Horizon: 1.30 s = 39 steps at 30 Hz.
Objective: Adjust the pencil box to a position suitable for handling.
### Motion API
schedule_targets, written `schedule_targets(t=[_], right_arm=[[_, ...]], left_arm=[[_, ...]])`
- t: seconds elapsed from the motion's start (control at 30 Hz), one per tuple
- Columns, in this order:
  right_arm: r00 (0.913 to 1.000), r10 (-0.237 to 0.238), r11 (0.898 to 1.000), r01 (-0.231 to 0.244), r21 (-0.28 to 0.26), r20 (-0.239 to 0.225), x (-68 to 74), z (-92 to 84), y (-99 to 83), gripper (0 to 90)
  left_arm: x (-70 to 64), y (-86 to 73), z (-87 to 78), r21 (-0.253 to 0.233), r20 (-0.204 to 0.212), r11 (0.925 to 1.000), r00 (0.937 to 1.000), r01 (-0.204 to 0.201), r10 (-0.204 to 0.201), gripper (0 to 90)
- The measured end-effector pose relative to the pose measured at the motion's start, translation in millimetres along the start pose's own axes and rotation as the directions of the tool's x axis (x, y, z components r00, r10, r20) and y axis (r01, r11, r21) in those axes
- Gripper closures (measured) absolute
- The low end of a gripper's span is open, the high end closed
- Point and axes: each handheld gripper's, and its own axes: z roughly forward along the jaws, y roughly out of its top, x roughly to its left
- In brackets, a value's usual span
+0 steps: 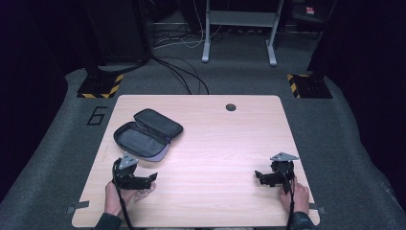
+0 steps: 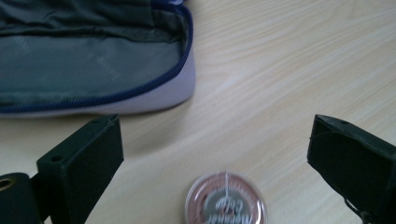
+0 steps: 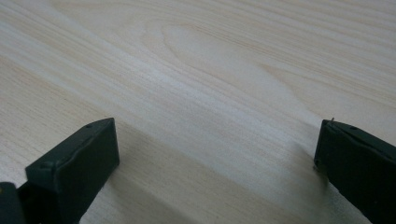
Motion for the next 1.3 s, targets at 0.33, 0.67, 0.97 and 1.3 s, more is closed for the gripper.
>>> schedule_targets(t=[0.33, 0.67, 0.97, 1.3], right_arm=[[1.0, 0.0, 1.0, 0.0, 0.0, 0.0, 0.0, 0.0, 0.0, 0.0], [1.0, 0.0, 1.0, 0.0, 0.0, 0.0, -0.1, 0.0, 0.0, 0.0], [1.0, -0.007, 1.0, 0.007, -0.001, -0.001, -0.5, 0.2, 0.2, 0.0], [1.0, -0.008, 1.0, 0.008, -0.001, -0.001, -0.6, 0.2, 0.2, 0.0]], left_arm=[[2.0, 35.2, 27.6, 0.045, 0.023, 0.9979, 0.9987, -0.047, 0.046, 1.8], [9.6, 46.6, 53.8, 0.115, -0.029, 0.9878, 0.9936, -0.105, 0.109, 34.6], [13.1, 43.1, 75.3, 0.158, -0.033, 0.9793, 0.9905, -0.127, 0.133, 72.2], [-1.7, 52.2, 87.7, 0.164, 0.04, 0.9701, 0.9838, -0.179, 0.175, 87.2]])
